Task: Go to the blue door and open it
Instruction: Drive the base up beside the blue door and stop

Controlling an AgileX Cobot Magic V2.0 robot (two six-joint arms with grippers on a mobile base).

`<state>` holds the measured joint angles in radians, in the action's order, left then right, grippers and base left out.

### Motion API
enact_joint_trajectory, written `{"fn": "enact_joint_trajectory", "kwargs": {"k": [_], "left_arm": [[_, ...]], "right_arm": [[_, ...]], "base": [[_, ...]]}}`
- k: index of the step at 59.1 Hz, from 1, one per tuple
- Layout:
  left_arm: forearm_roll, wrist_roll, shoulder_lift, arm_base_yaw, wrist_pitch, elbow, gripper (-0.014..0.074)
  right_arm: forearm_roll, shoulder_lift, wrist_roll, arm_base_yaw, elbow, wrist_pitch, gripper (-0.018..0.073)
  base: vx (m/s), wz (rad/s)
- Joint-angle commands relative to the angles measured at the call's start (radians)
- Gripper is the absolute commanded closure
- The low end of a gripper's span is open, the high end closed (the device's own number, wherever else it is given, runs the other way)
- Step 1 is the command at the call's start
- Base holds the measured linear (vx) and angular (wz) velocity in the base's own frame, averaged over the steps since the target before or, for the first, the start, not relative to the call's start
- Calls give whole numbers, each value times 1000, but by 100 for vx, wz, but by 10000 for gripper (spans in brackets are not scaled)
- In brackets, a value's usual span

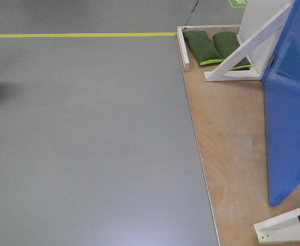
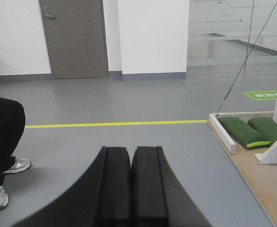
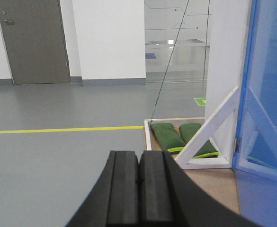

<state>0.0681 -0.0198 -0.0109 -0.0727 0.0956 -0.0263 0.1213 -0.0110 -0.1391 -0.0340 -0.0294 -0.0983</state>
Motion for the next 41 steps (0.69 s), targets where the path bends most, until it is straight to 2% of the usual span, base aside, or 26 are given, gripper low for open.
{"fn": "enact_joint_trajectory", "kwargs": {"k": [1, 35, 41], "left_arm": [[-2, -7, -16, 3, -84, 27, 524], [-2, -7, -14, 5, -84, 27, 524], [-2, -7, -14, 24, -84, 27, 524]], "right_arm": [[9, -15, -1, 5, -2, 85, 561], [9, -15, -1, 5, -1, 85, 561], [9, -15, -1, 5, -1, 85, 561]], "base": [[41, 3], [37, 3], [30, 1]]}}
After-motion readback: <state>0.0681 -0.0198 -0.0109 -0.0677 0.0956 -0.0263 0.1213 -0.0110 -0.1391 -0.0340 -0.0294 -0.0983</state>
